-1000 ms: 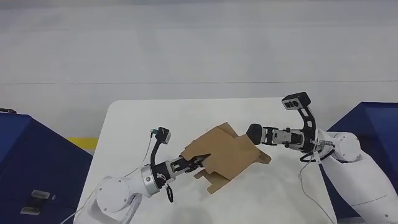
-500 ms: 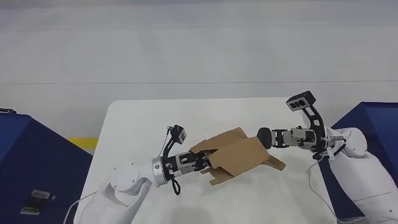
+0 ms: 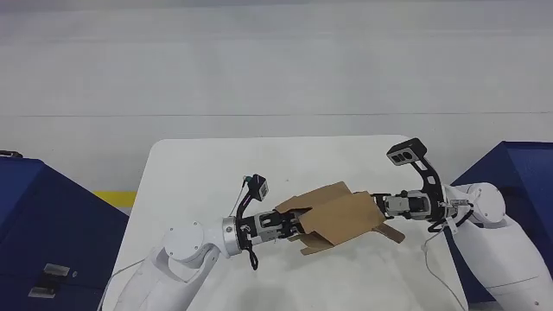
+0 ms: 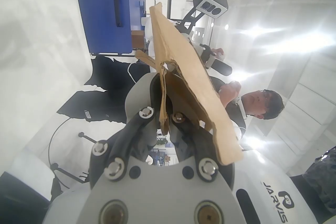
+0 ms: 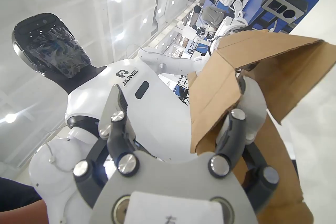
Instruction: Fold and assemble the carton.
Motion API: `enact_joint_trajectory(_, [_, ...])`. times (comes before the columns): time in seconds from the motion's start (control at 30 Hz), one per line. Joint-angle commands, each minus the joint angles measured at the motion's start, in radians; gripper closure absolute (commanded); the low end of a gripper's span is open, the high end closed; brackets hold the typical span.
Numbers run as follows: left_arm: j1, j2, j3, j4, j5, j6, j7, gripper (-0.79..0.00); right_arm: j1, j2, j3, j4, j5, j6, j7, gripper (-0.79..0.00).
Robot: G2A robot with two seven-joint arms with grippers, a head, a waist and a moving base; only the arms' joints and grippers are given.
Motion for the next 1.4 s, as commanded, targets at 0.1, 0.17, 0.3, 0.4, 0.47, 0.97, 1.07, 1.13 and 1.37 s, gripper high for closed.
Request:
enact_joint_trajectory(0.1, [0.006, 0.001, 0.007, -0.004, 0.003, 0.007, 0.0, 0.0, 0.005, -0.01, 0.007, 0.006, 0.0, 0.001, 0.002, -0.637])
enact_joint_trajectory(0.17, [0.009, 0.001, 0.012, -0.007, 0.006, 0.01, -0.001, 0.0, 0.008, -0.014, 0.011, 0.012, -0.008, -0.002, -0.002, -0.631])
enact_joint_trajectory(0.3, [0.011, 0.001, 0.021, -0.012, 0.011, 0.014, 0.002, 0.0, 0.014, -0.021, 0.01, 0.021, -0.02, -0.005, -0.005, -0.61])
enact_joint_trajectory(0.4, [0.01, 0.001, 0.027, -0.014, 0.014, 0.02, 0.005, 0.0, 0.02, -0.027, 0.002, 0.029, -0.04, -0.011, -0.011, -0.557])
enact_joint_trajectory(0.47, [0.008, 0.001, 0.031, -0.014, 0.015, 0.023, 0.007, 0.0, 0.023, -0.031, -0.007, 0.029, -0.062, -0.014, -0.014, -0.505])
enact_joint_trajectory(0.97, [-0.004, -0.001, 0.053, -0.012, 0.021, 0.039, 0.014, 0.0, 0.041, -0.046, -0.019, 0.051, -0.104, -0.02, -0.02, -0.259])
enact_joint_trajectory(1.07, [-0.004, -0.001, 0.054, -0.012, 0.019, 0.041, 0.016, 0.0, 0.044, -0.049, -0.026, 0.054, -0.111, -0.021, -0.021, -0.191])
enact_joint_trajectory(1.13, [-0.006, 0.0, 0.055, -0.011, 0.021, 0.043, 0.017, 0.0, 0.048, -0.05, -0.032, 0.057, -0.116, -0.018, -0.018, 0.0])
enact_joint_trajectory(1.37, [-0.004, 0.001, 0.038, -0.011, 0.0, 0.031, 0.034, -0.785, 0.069, -0.056, -0.034, 0.103, -0.116, -0.028, -0.028, 0.0])
